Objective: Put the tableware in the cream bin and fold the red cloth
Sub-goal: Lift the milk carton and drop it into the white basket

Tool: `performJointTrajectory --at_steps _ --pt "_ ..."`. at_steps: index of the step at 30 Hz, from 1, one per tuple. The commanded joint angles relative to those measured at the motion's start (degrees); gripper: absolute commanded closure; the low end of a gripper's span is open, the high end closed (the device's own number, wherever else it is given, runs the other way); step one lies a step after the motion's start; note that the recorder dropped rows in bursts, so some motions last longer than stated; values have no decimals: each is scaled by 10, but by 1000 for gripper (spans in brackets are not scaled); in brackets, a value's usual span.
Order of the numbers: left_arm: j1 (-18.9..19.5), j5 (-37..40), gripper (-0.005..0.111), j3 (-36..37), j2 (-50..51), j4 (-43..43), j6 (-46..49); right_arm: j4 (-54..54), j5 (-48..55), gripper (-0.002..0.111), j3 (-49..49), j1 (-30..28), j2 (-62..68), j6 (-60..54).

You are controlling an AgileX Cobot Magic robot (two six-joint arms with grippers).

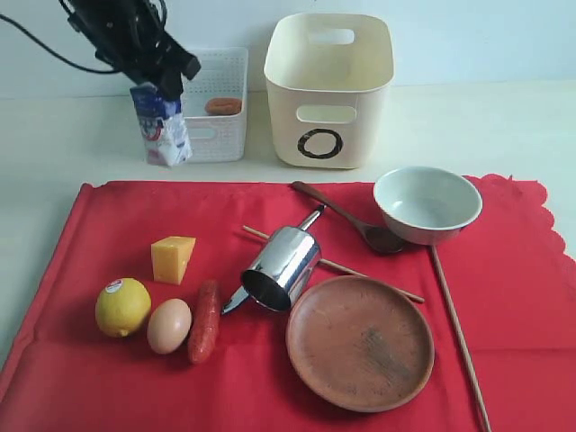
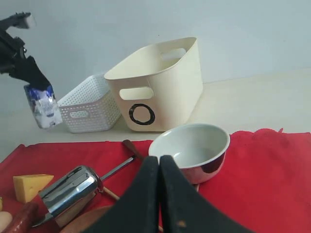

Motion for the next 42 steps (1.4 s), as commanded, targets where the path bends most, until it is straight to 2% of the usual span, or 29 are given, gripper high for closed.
performJointTrajectory --at_steps 1,6,10,21,29,32,36,39,42 --pt "1 -47 107 -65 -6 0 -1 -1 -2 108 3 0 -4 -4" --pt "1 -173 107 -70 -1 -3 -2 -1 -2 108 3 0 -4 -4" --pt "1 -218 107 -70 24 -3 -17 -1 -2 108 3 0 -4 -4" --pt "1 -265 107 -69 105 1 -16 -1 -2 108 3 0 -4 -4" --pt "1 -266 105 -69 136 5 -16 -1 -2 108 3 0 -4 -4" --pt "1 -266 91 -69 137 10 -16 -1 -2 108 3 0 -4 -4" --pt "1 -266 61 -69 137 10 -16 -1 -2 108 3 0 -4 -4" --pt "1 -255 48 -69 136 10 -16 -1 -2 108 3 0 -4 -4" --pt "1 -238 43 -69 123 10 -16 -1 -2 108 3 0 -4 -4"
